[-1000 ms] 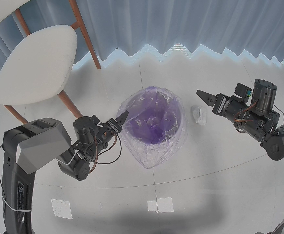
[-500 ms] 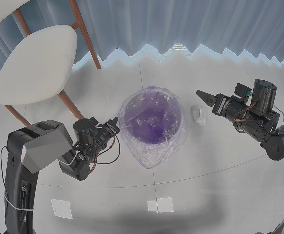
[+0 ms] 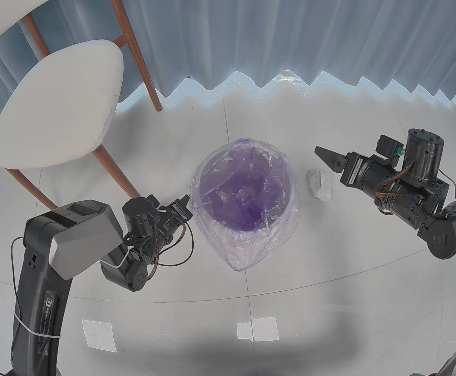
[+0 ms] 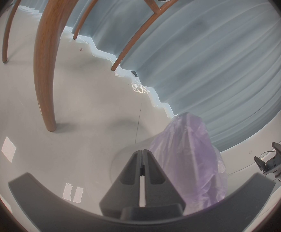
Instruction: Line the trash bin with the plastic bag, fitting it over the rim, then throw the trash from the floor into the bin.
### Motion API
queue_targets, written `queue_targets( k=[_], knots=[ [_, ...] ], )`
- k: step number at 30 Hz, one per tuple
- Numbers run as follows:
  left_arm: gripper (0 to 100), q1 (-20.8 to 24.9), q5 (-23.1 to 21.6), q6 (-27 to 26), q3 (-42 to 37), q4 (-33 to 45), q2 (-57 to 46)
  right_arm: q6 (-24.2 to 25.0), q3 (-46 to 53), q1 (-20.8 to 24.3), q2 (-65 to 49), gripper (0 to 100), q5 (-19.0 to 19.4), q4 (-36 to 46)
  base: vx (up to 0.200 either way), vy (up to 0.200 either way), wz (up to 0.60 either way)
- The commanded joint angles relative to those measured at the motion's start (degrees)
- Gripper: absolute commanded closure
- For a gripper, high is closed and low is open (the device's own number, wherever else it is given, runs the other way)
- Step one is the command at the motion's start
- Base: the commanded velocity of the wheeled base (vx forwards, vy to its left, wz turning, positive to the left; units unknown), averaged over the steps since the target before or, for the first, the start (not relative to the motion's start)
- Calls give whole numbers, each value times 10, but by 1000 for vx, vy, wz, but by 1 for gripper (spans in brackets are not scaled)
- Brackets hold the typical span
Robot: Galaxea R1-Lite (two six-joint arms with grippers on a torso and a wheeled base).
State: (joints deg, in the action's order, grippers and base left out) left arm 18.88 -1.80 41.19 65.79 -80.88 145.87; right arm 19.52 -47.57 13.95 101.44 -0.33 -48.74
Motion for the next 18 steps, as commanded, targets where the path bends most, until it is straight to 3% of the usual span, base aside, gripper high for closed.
queue_targets(
  k=[1,12,18],
  knots=[
    [100,-1,0,0,6,-2,16,0,0,1,2,0,0,0,0,0,0],
    [100,-10,-14,16,-10,12,13,0,0,1,1,0,0,0,0,0,0],
    [100,-17,-15,29,-40,7,-41,0,0,0,2,0,0,-1,0,0,0]
  ],
)
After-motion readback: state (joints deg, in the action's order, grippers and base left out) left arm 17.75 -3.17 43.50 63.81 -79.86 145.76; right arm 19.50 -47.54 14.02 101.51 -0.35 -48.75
